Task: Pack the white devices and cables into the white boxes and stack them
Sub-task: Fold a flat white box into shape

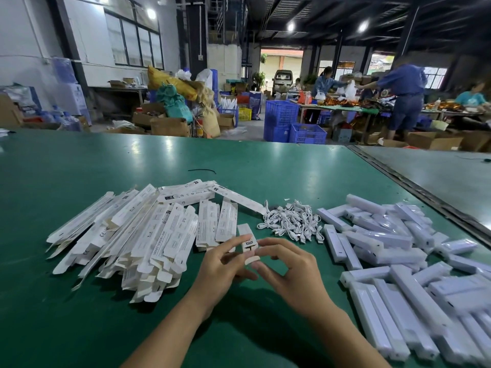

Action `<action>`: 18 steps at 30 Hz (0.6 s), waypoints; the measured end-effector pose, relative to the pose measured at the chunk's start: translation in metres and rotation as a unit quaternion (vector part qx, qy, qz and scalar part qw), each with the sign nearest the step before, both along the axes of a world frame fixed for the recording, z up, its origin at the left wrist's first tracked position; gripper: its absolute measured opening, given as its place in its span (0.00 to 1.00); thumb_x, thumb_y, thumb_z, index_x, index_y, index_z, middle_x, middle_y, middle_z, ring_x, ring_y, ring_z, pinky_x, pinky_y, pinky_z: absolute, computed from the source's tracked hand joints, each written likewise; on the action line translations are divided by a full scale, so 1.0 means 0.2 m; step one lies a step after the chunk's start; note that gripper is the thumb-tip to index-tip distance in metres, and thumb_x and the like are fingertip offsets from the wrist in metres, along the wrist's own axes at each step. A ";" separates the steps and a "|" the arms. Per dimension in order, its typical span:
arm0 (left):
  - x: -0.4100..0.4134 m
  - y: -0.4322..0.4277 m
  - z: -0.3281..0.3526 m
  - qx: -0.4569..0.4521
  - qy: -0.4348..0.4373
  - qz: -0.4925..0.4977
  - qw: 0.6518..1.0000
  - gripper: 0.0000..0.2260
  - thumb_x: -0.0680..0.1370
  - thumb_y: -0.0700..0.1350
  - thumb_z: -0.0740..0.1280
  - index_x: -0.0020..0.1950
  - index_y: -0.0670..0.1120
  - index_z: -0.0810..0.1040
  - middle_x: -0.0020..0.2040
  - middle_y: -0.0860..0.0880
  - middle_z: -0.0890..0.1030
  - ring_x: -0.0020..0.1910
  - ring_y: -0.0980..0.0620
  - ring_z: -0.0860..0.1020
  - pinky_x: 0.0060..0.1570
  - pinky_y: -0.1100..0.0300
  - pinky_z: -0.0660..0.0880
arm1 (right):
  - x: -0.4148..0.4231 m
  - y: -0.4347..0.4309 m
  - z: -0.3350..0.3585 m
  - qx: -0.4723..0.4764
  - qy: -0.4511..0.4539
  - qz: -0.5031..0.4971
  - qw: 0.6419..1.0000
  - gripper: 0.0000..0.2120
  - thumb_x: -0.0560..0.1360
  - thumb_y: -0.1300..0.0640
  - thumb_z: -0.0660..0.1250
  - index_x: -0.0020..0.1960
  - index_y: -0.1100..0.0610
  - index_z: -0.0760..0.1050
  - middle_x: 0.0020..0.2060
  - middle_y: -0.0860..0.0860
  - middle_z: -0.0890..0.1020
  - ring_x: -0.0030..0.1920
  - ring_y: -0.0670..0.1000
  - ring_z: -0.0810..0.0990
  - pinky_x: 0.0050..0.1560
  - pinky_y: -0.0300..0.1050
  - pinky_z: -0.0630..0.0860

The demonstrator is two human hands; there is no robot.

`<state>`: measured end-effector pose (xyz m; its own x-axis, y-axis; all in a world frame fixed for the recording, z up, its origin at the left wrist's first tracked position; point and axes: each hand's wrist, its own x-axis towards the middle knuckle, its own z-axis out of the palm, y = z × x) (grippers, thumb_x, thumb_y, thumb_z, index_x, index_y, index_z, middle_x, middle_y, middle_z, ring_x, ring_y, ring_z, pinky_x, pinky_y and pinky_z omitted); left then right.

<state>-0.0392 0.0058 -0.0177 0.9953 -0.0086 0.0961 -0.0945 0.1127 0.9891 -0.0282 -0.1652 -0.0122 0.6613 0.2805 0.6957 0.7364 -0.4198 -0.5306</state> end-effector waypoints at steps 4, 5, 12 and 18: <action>0.00 -0.01 0.00 -0.012 0.018 -0.027 0.999 0.20 0.71 0.55 0.69 0.63 0.57 0.80 0.51 0.47 0.86 0.41 0.40 0.85 0.40 0.60 0.79 | 0.00 0.01 0.00 -0.001 0.006 -0.026 1.000 0.13 0.73 0.57 0.75 0.56 0.56 0.79 0.49 0.44 0.83 0.50 0.39 0.80 0.49 0.35 0.78; 0.00 -0.01 0.00 -0.012 0.020 -0.034 0.999 0.20 0.72 0.55 0.68 0.64 0.57 0.79 0.52 0.47 0.85 0.41 0.40 0.85 0.41 0.58 0.80 | 0.00 0.02 -0.01 0.002 -0.001 -0.028 1.000 0.13 0.73 0.58 0.74 0.57 0.56 0.78 0.49 0.45 0.83 0.49 0.40 0.81 0.48 0.36 0.78; 0.00 -0.01 -0.01 -0.025 0.017 -0.058 0.998 0.20 0.74 0.51 0.68 0.66 0.53 0.78 0.43 0.48 0.82 0.45 0.38 0.85 0.45 0.59 0.79 | 0.02 0.00 -0.01 0.015 -0.032 -0.031 0.999 0.09 0.73 0.65 0.73 0.53 0.59 0.83 0.51 0.48 0.83 0.47 0.42 0.83 0.45 0.37 0.80; 0.03 0.00 -0.04 -0.027 0.009 -0.024 0.999 0.19 0.72 0.50 0.71 0.63 0.53 0.80 0.46 0.46 0.84 0.44 0.38 0.85 0.52 0.50 0.81 | 0.03 -0.01 -0.02 0.020 -0.014 -0.011 1.000 0.07 0.72 0.67 0.73 0.48 0.59 0.84 0.49 0.49 0.84 0.46 0.41 0.83 0.44 0.32 0.79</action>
